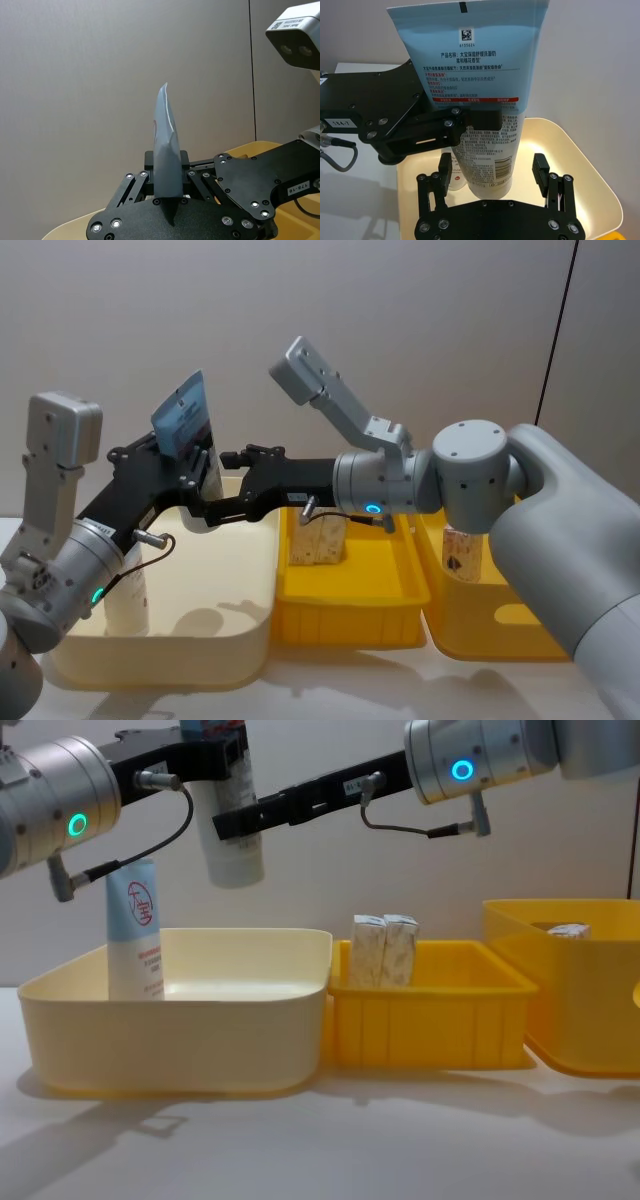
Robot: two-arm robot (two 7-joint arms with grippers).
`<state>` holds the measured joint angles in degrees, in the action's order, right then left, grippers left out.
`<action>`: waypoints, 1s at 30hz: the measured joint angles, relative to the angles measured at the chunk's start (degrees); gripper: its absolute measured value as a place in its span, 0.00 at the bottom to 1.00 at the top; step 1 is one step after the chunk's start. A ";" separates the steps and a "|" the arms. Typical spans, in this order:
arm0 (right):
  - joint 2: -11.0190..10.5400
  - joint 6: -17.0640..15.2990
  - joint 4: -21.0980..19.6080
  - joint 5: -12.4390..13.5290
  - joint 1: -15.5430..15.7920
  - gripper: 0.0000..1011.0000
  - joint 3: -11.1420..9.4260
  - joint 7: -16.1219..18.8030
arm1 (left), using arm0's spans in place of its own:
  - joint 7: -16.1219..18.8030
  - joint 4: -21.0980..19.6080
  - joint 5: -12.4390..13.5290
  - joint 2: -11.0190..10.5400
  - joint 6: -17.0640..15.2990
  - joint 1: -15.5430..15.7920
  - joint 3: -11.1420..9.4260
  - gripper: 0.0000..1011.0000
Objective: Bimanual collaborative sorting of washing and personal care products
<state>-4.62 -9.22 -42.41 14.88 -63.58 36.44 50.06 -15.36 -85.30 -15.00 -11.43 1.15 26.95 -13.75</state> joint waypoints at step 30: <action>0.02 -2.61 -1.61 0.47 -0.18 0.99 2.74 0.52 | -0.24 -1.39 -0.43 -0.78 -0.14 -0.79 -0.09 0.26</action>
<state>-4.61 -11.84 -44.01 15.35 -63.76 39.18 50.59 -15.60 -86.69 -15.43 -12.21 1.01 26.15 -13.83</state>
